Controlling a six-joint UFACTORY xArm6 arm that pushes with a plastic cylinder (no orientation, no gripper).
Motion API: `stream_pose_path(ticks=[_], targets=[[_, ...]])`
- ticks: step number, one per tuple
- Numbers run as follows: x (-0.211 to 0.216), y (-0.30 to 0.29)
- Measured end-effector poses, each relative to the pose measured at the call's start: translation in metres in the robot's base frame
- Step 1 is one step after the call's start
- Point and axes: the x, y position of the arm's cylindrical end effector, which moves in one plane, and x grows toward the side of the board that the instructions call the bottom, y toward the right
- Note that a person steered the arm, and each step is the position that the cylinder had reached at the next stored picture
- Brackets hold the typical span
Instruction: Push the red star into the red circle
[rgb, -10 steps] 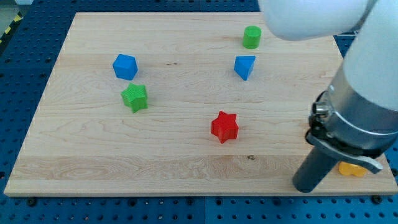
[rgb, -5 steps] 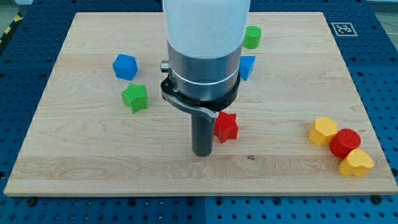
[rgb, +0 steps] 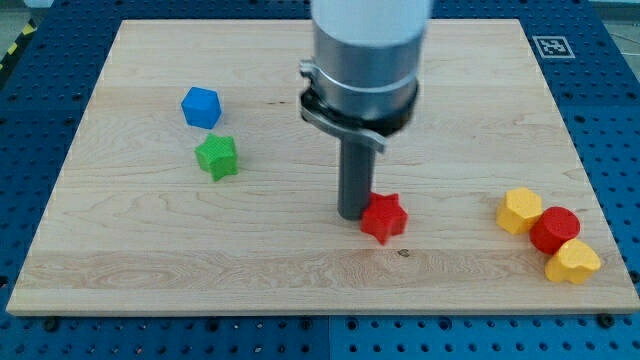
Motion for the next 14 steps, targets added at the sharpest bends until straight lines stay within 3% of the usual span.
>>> stream_pose_path(ticks=[2,5,11,12,14], targets=[[0.024,0.007],[0.027,0.026],[-0.005,0.029],[-0.002,0.053],[0.034,0.058]])
